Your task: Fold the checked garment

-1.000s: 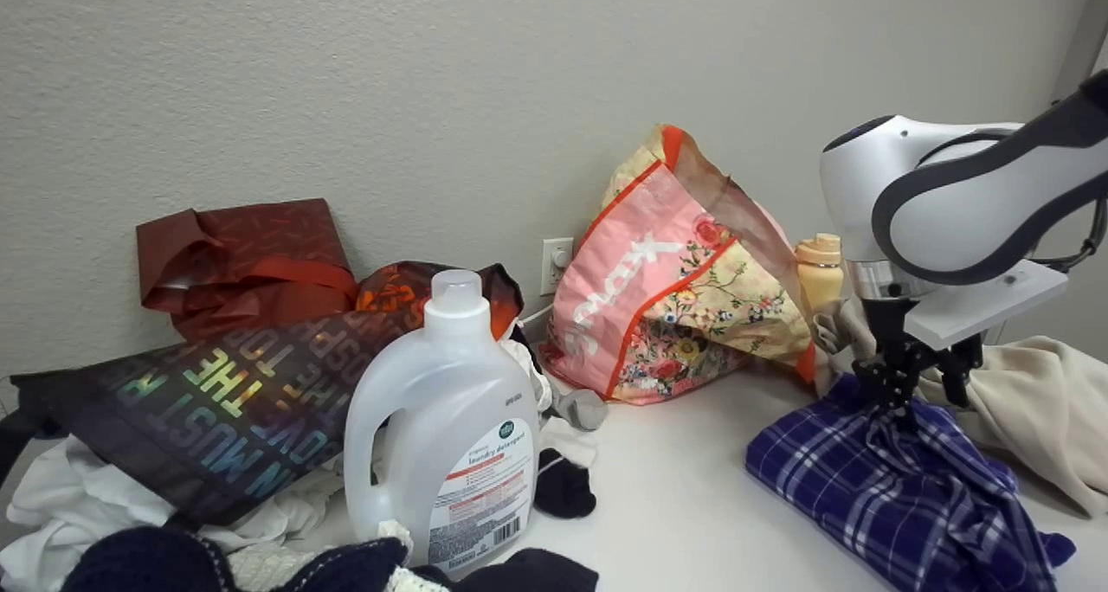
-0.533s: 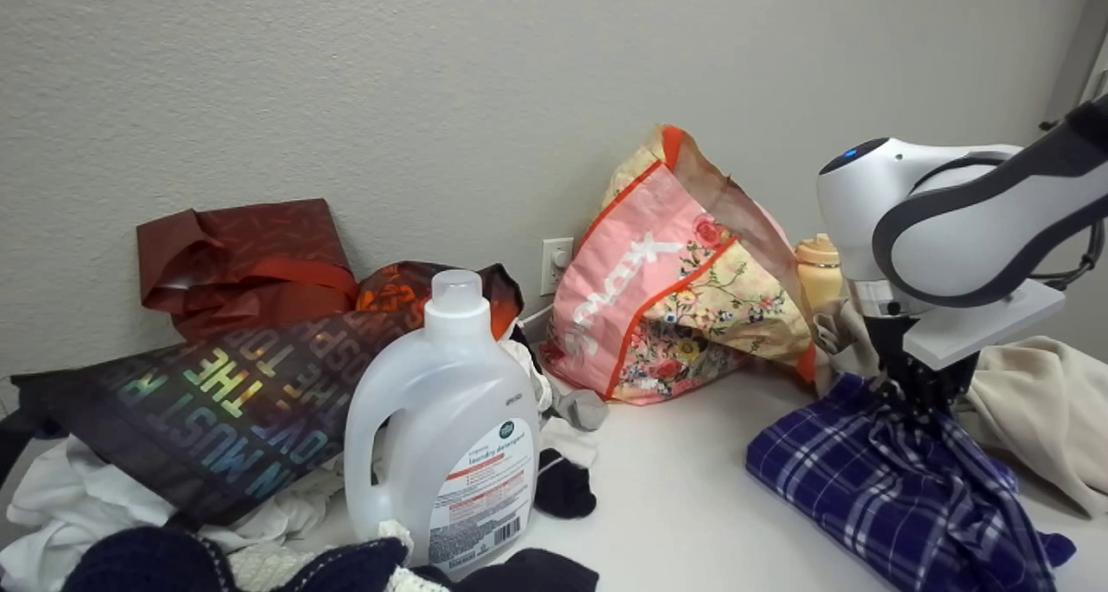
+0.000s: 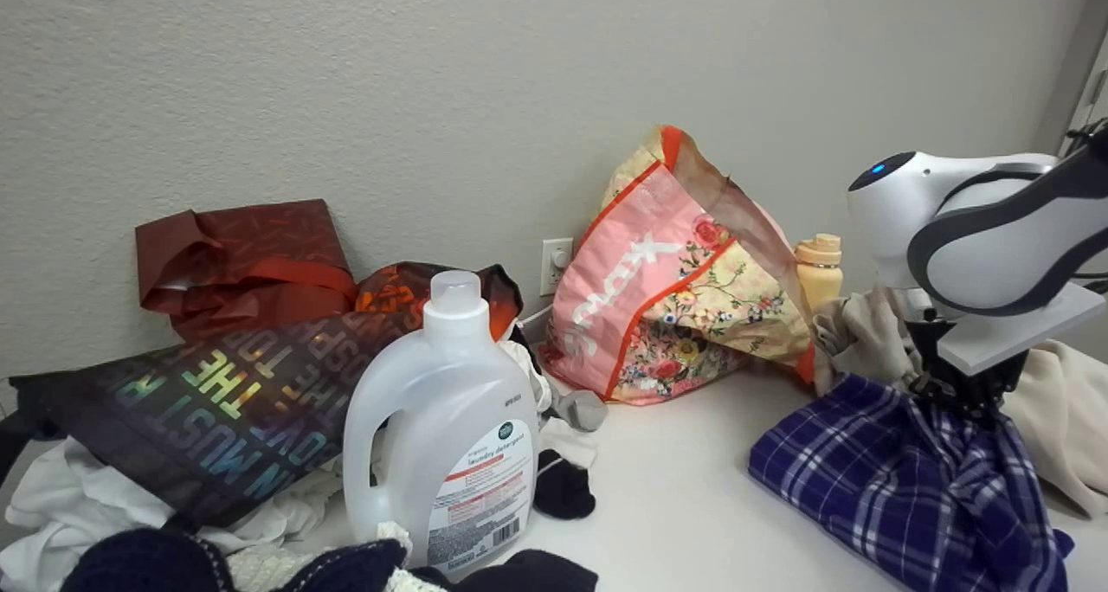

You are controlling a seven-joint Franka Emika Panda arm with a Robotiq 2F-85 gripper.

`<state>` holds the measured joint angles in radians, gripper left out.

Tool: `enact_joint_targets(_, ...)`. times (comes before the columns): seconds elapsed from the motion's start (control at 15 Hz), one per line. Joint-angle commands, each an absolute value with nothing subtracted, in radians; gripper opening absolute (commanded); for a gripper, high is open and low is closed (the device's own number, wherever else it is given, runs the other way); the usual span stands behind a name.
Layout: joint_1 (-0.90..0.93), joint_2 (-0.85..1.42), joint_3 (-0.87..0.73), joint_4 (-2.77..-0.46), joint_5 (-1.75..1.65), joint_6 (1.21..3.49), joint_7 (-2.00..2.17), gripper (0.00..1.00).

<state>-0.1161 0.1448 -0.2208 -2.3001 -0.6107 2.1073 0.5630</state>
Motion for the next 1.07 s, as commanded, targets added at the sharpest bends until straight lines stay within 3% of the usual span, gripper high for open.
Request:
enact_joint_targets(0.0,-0.136,0.158,-0.238,-2.304,-0.630,2.081,0.592,0.01)
enact_joint_targets(0.27,-0.142,0.175,-0.248,-2.317,-0.626,2.046,0.583,0.01)
enact_joint_targets(0.4,-0.138,0.190,-0.251,-2.310,-0.634,2.015,0.593,0.30)
enact_joint_targets(1.0,-0.144,0.106,-0.248,-2.222,-0.633,1.910,0.555,0.97)
